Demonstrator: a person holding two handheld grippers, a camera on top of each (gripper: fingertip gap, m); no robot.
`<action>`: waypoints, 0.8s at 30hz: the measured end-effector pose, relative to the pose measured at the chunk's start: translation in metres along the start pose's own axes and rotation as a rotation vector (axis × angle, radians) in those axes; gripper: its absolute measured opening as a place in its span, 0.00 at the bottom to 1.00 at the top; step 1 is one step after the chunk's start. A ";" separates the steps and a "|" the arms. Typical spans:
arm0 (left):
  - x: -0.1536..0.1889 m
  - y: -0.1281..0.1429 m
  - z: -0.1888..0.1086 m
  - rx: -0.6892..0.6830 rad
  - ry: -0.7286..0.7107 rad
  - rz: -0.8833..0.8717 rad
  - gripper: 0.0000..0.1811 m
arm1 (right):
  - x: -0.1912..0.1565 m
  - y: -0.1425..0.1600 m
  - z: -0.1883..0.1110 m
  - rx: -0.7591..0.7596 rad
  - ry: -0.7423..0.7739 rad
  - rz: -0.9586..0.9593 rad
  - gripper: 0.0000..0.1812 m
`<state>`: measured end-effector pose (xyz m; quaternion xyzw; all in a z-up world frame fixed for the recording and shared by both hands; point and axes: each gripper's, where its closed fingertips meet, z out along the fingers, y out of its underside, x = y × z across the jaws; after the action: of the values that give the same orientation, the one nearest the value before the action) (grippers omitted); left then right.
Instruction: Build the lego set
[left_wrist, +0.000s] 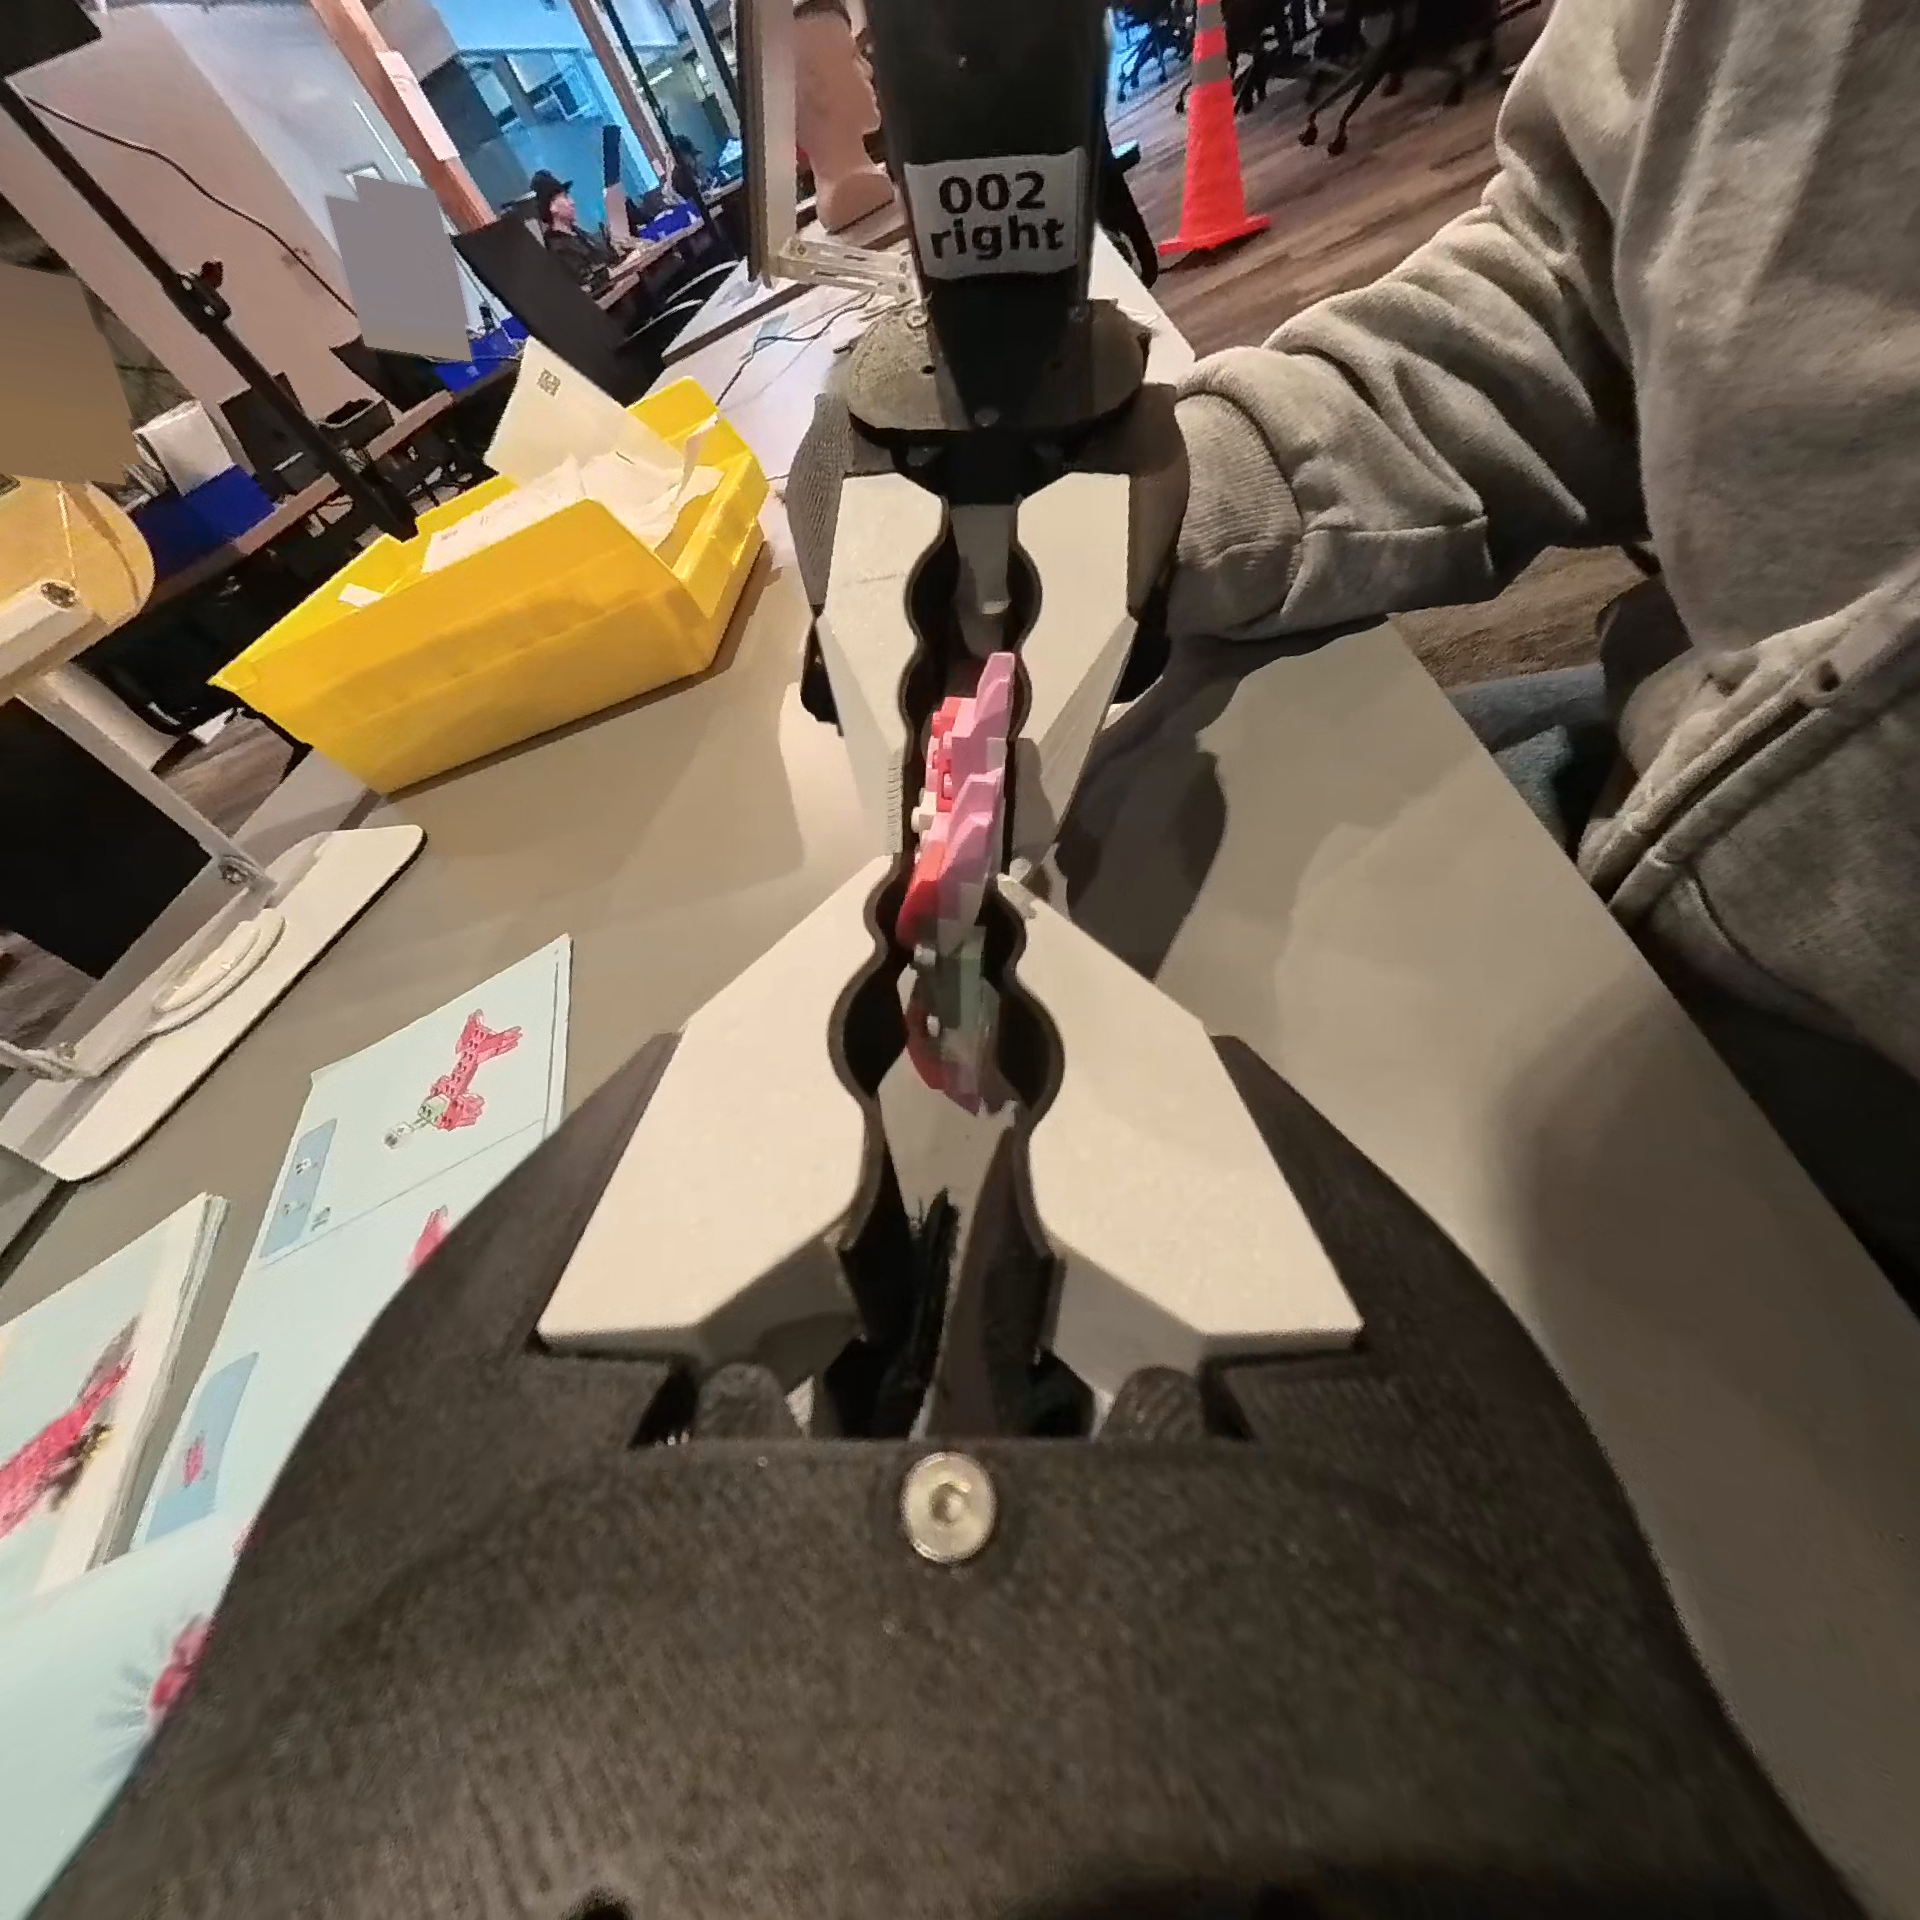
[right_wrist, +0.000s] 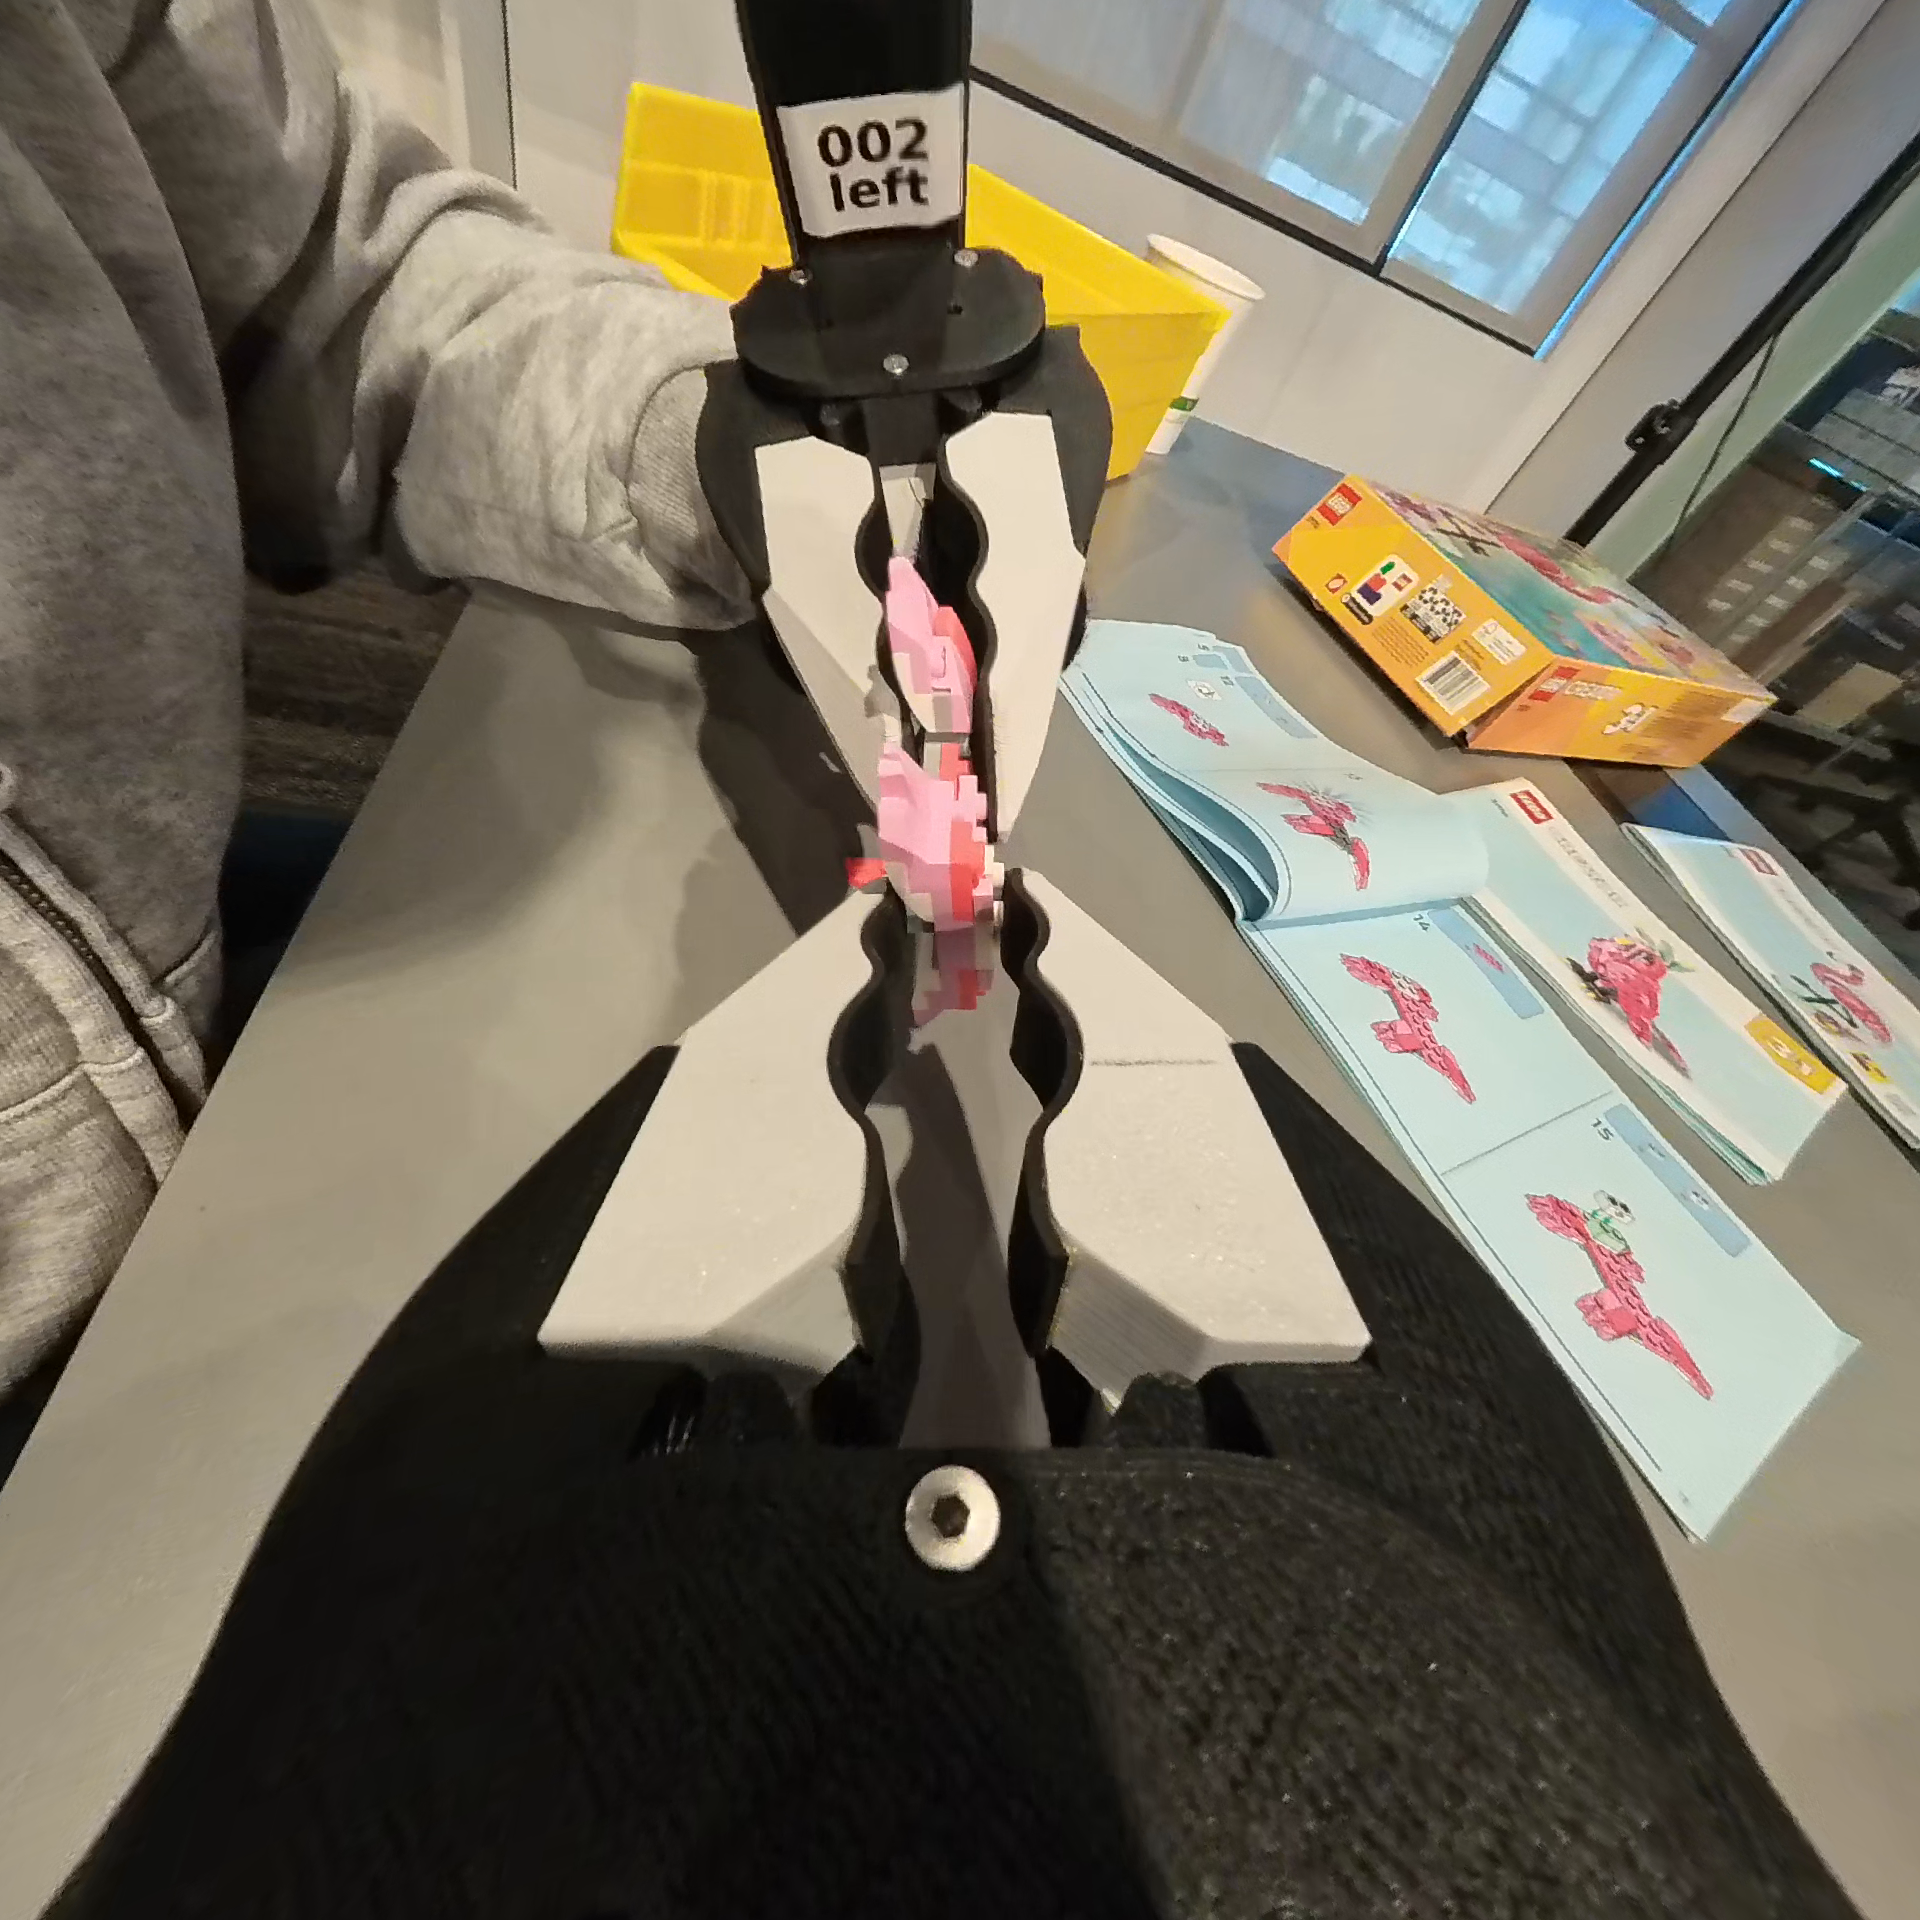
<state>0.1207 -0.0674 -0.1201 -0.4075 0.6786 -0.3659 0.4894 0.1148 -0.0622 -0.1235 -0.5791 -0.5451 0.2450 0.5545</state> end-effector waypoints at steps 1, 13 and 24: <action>-0.002 0.000 0.001 0.008 -0.006 -0.026 0.06 | 0.002 0.000 0.000 0.003 0.009 -0.005 0.09; 0.004 0.000 0.002 -0.011 -0.043 0.157 0.16 | 0.000 0.002 -0.002 -0.016 0.022 -0.240 0.09; 0.002 0.009 0.007 -0.087 -0.075 0.221 0.06 | 0.001 0.017 0.004 -0.107 0.009 -0.261 0.09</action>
<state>0.1254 -0.0665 -0.1310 -0.3643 0.7160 -0.2644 0.5335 0.1173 -0.0561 -0.1401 -0.5330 -0.6255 0.1386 0.5527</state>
